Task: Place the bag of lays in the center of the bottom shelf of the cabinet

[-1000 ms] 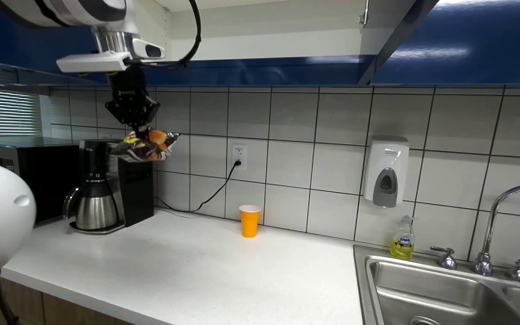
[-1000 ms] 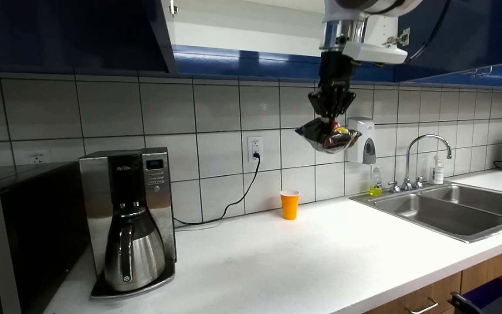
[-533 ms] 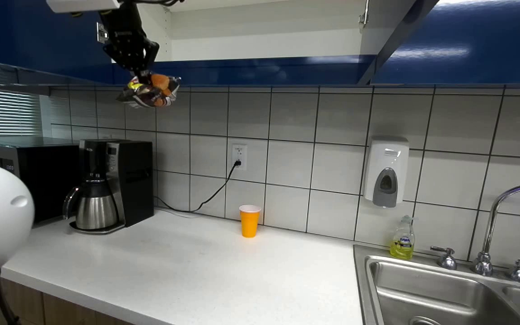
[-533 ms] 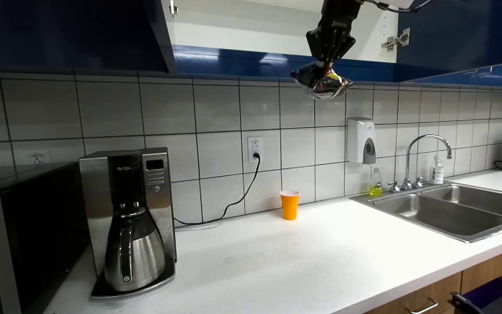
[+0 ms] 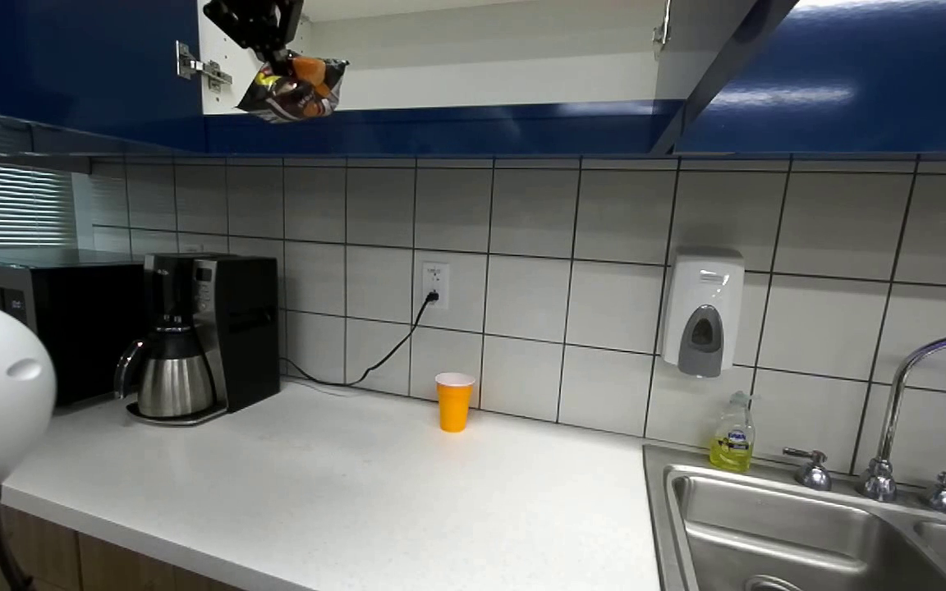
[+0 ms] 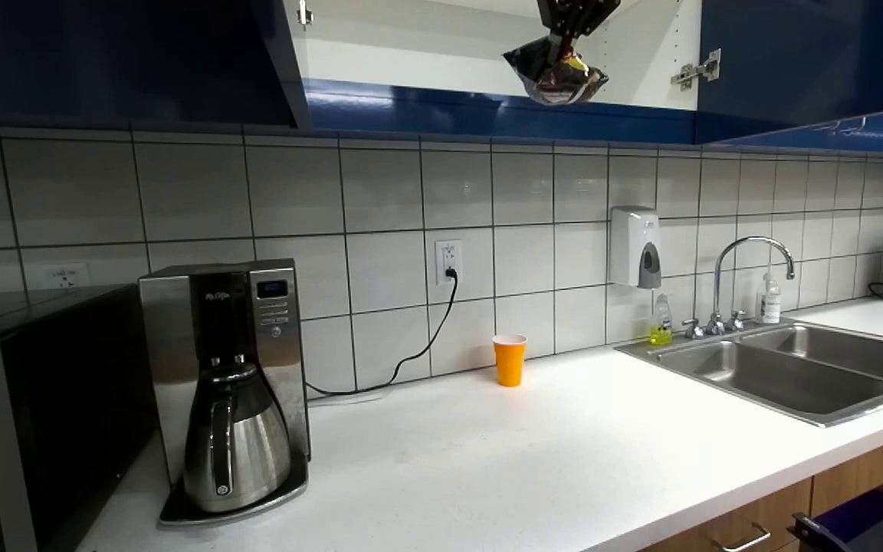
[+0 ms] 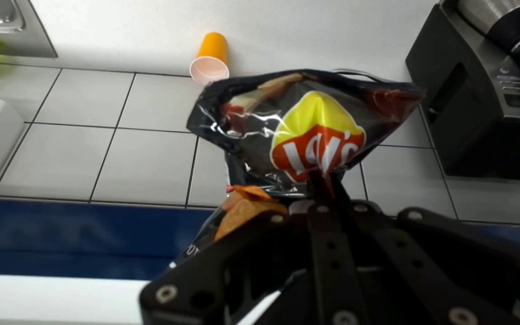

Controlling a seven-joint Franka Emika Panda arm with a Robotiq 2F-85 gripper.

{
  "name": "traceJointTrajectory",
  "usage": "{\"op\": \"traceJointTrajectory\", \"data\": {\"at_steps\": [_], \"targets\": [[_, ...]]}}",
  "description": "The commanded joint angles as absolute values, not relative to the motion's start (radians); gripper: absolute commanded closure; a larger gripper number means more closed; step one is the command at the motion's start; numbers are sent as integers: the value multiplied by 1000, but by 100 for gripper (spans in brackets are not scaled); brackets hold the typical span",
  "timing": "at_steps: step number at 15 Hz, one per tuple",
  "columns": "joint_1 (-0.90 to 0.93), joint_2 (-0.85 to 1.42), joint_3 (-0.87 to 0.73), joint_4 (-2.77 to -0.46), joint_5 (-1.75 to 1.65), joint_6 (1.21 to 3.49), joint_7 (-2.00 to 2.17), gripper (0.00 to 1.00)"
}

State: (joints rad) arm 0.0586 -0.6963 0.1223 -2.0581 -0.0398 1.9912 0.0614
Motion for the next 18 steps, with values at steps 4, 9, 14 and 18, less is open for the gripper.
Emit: {"op": "traceJointTrajectory", "data": {"at_steps": [4,9,14,18], "targets": [[30,-555,130,-1850,-84,1991,70,100],[26,-477,133,-1758,-94,2045,83,100],[11,-394,134,-1702,-108,2118,133,100],[-16,-329,137,-1678,-140,2180,212,100]]}}
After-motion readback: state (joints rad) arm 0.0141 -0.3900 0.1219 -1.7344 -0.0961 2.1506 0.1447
